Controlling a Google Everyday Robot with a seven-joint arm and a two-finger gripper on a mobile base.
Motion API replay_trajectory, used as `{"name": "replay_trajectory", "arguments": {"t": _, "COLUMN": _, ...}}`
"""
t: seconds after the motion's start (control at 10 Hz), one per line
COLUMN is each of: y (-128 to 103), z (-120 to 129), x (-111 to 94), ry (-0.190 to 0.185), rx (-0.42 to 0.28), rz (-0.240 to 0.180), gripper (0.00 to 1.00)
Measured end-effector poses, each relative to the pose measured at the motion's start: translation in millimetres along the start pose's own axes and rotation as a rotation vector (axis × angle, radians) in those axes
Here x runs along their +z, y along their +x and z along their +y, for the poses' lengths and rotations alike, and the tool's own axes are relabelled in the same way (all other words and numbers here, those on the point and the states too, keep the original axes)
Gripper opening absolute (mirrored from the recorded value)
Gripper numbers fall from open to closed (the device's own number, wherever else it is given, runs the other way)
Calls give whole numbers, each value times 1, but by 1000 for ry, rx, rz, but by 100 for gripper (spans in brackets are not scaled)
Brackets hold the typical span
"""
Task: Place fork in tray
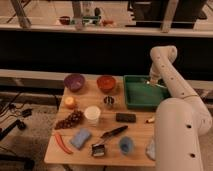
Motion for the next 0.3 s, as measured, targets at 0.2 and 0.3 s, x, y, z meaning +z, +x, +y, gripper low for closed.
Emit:
{"name": "replay_trajectory", "arguments": {"t": 0.2, "y": -9, "z": 1, "x": 3, "ry": -1, "rx": -8, "rz": -10, "gripper": 13}}
{"name": "replay_trajectory", "arguments": {"t": 0.3, "y": -8, "z": 1, "x": 3, "ry": -1, "rx": -8, "rz": -10, "gripper": 13}}
